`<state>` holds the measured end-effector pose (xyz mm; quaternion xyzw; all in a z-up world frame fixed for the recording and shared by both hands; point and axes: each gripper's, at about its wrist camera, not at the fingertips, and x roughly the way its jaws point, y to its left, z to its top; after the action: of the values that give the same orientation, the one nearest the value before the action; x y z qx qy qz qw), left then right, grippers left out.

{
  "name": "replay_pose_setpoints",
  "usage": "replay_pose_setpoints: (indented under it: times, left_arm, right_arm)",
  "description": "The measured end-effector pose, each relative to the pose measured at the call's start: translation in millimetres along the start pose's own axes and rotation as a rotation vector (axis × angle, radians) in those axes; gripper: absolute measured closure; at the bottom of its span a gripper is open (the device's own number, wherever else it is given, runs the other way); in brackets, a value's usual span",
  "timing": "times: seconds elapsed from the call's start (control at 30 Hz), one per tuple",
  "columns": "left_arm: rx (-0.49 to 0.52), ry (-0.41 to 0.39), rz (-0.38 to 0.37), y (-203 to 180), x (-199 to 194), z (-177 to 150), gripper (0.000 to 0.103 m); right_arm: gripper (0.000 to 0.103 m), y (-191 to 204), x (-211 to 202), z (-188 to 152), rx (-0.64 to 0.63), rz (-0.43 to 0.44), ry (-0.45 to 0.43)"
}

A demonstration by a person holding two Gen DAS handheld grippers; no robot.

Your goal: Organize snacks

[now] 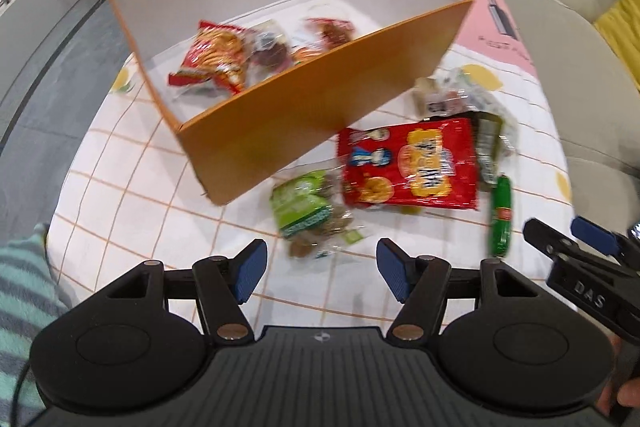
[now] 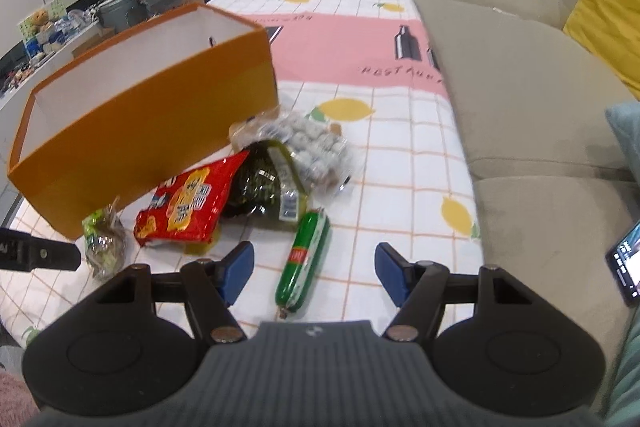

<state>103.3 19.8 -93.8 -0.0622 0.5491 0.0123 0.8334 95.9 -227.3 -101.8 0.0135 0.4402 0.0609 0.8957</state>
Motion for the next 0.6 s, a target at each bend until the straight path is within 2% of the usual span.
replay_pose_setpoints:
  times: [0.2, 0.37, 0.6]
  left_arm:
    - [-0.005, -0.027, 0.023, 2, 21, 0, 0.029]
    - [-0.068, -0.031, -0.023, 6, 30, 3, 0.027]
    - [-0.119, -0.039, -0.017, 8, 40, 9, 0.026]
  right_arm:
    - [0.038, 11, 9, -2, -0.027, 0.047, 0.012]
    - [0.038, 27, 11, 0, -0.061, 0.114, -0.019]
    - [0.038, 42, 21, 10, -0.037, 0.186, -0.045]
